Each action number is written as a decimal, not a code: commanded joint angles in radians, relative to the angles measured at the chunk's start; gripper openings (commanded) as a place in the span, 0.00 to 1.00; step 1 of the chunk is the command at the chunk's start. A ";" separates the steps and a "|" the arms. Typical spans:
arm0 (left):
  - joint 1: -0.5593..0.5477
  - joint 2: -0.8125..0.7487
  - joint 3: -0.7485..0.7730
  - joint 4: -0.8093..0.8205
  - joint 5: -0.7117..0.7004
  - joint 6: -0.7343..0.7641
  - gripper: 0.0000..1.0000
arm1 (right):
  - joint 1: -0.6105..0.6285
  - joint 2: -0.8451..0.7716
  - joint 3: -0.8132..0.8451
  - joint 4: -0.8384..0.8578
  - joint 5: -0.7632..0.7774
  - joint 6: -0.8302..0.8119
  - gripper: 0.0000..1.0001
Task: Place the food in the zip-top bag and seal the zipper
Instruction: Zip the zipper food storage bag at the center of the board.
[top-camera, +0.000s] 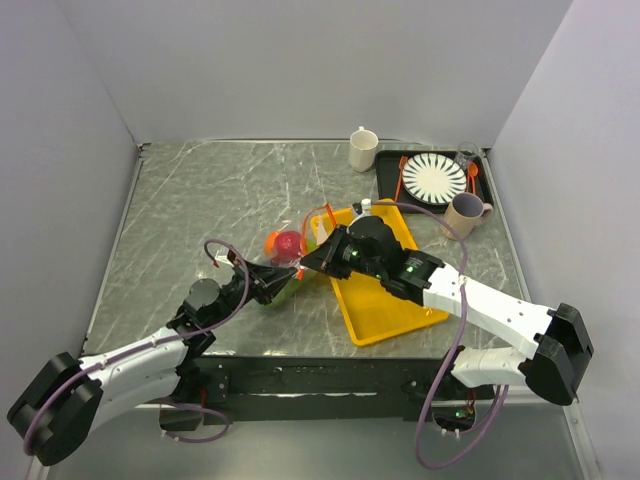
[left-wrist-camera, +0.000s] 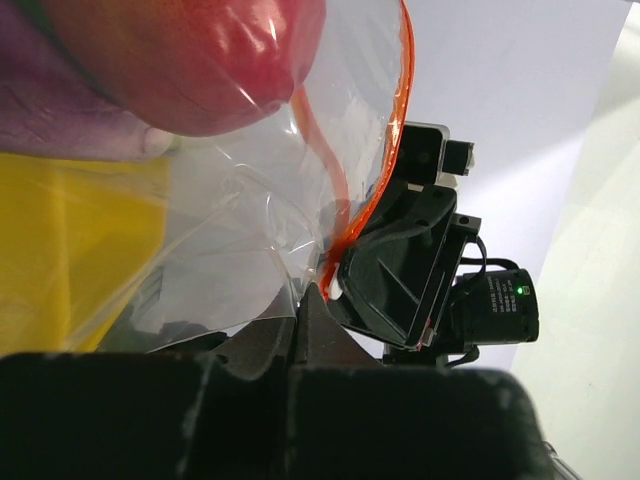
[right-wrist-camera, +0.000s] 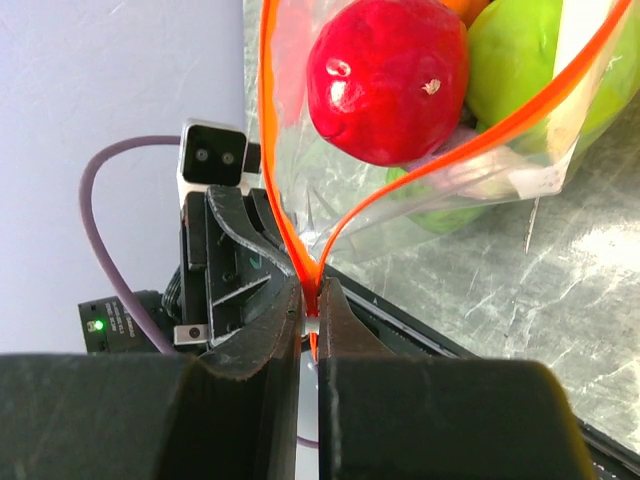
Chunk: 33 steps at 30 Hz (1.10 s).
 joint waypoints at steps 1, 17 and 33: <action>-0.005 -0.016 -0.040 -0.074 0.037 0.042 0.01 | -0.061 -0.023 0.065 0.081 0.134 -0.014 0.10; -0.005 0.001 -0.048 -0.027 0.027 0.016 0.01 | -0.052 0.011 0.060 0.065 0.054 -0.023 0.23; -0.005 0.039 -0.023 0.019 0.024 0.016 0.01 | -0.001 -0.004 0.050 -0.015 0.033 -0.006 0.51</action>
